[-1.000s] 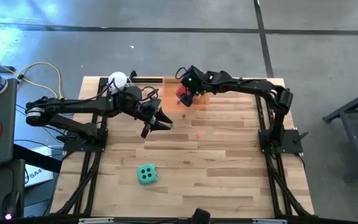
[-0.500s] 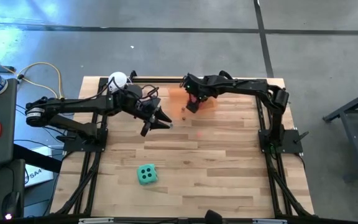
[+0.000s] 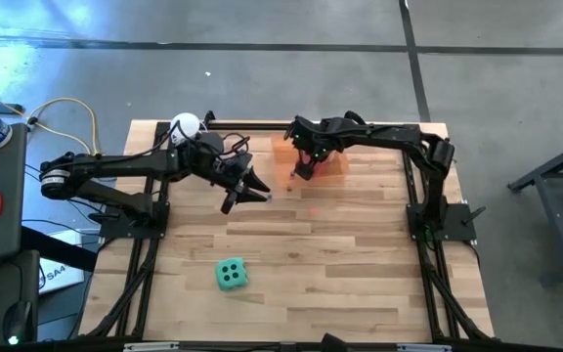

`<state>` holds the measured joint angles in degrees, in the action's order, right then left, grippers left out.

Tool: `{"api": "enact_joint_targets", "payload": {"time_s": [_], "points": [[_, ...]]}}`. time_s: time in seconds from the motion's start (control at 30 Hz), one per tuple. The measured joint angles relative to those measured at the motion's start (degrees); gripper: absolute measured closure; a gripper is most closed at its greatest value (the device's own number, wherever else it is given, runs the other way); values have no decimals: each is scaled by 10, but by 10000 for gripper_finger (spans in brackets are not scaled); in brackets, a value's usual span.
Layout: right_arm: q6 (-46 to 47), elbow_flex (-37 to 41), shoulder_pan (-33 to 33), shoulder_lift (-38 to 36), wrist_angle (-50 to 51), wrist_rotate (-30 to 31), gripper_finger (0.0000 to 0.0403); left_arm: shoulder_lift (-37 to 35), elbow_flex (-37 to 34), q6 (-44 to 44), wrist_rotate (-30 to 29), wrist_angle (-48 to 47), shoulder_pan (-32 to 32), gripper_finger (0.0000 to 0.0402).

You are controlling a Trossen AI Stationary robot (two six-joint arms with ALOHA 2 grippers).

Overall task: Pick & Place Dice
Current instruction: Put the large red dice into the orange bin

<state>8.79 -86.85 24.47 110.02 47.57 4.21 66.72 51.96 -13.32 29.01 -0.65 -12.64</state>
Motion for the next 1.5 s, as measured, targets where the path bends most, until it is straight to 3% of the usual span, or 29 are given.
{"api": "enact_joint_targets", "payload": {"time_s": [0.27, 1.5], "points": [[-49, 0, 4, 0, -2, 2, 5, 0, 0, -2, 10, -16, 0, 251], [-45, -1, 3, -1, -28, 2, 3, 0, 0, -4, 42, -20, 0, 251]]}}
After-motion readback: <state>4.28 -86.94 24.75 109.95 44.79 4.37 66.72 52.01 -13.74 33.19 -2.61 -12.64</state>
